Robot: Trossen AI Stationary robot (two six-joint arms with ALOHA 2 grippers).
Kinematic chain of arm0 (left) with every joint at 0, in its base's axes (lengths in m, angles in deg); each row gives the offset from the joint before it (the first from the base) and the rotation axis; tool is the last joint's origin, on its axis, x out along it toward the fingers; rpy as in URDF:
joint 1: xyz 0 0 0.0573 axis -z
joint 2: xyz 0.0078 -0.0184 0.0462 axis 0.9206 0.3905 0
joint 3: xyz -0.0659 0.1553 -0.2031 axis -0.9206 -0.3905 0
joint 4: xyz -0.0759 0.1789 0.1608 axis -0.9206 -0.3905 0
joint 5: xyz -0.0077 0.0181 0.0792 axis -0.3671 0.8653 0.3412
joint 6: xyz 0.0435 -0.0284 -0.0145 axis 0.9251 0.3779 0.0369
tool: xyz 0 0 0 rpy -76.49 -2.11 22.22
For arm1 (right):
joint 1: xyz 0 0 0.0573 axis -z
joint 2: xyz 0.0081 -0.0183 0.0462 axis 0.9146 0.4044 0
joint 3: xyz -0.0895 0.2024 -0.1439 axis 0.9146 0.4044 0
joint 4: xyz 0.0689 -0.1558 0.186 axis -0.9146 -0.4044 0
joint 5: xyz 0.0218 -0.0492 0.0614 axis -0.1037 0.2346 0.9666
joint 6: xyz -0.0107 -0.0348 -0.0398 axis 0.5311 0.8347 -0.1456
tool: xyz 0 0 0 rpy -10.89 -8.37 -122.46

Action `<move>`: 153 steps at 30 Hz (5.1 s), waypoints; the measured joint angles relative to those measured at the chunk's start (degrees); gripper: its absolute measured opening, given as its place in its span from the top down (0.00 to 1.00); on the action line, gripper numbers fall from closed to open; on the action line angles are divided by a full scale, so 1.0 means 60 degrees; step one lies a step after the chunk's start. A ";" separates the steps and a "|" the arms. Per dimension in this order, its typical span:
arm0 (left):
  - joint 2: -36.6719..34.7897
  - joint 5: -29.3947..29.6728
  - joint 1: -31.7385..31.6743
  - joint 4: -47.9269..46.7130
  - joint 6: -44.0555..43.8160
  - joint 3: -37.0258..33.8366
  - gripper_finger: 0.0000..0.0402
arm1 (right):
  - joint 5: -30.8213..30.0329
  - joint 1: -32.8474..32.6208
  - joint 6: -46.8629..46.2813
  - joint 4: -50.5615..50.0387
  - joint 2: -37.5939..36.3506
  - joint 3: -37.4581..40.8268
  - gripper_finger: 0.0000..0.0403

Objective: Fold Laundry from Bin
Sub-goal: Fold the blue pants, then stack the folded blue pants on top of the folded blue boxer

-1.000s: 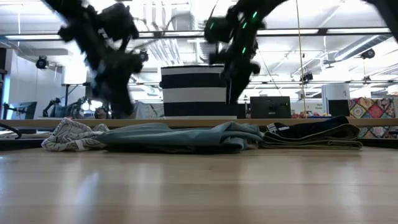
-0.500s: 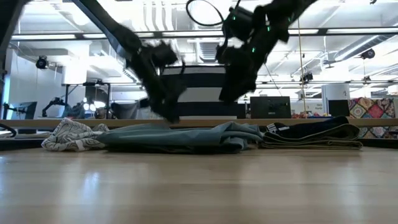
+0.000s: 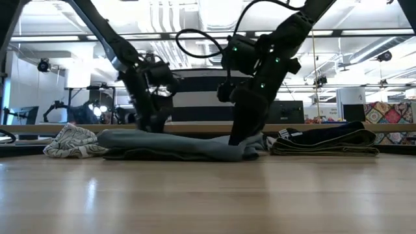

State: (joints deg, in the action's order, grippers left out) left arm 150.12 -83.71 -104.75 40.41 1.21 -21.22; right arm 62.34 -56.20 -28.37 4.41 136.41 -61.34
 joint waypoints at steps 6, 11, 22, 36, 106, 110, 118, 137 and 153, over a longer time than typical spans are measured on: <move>-0.1841 -0.0040 -0.0033 -0.0854 0.0292 -0.0021 0.72 | 0.0178 0.0372 0.0035 -0.1209 -0.1016 -0.0938 0.47; -0.3333 -0.1591 -0.0014 -0.1027 0.0099 -0.0463 0.72 | 0.0213 0.1173 0.0302 -0.1835 -0.1878 -0.1879 0.47; -0.2309 -0.3211 -0.0383 -0.1036 -0.0172 -0.0506 0.58 | 0.0966 0.3505 0.2073 -0.3844 -0.0087 -0.4048 0.41; 0.1005 -0.4013 -0.1557 -0.2215 0.2909 0.1967 0.42 | 0.1899 0.4459 0.3224 -0.4471 0.2136 -0.4683 0.24; 0.6279 -0.3998 0.2495 -0.3928 0.0644 1.3311 0.98 | -0.3011 0.3641 0.1026 -1.1567 -0.6873 -0.1029 0.98; 0.6063 -0.4078 0.2256 -0.2002 -0.0142 1.1802 0.98 | -0.4286 0.3925 0.1030 -1.1513 -0.7005 -0.0977 0.98; 0.5912 -0.3930 0.1942 0.0106 -0.0407 1.0982 0.98 | -0.5183 0.4384 0.1202 -1.0662 -0.7067 -0.0598 0.98; 0.6393 -0.2479 0.1683 0.0947 -0.1194 1.1644 0.96 | -0.6302 0.5413 0.1947 -0.7858 -0.6935 0.0767 0.97; 0.6766 -0.2415 0.1641 0.1352 -0.1995 1.1938 0.96 | -0.7063 0.5572 0.1774 -0.7531 -0.6546 0.0413 0.97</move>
State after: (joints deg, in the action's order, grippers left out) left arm 190.71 -98.20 -94.90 48.52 -10.76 50.41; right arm 19.96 -22.77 -17.73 -40.78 97.13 -58.86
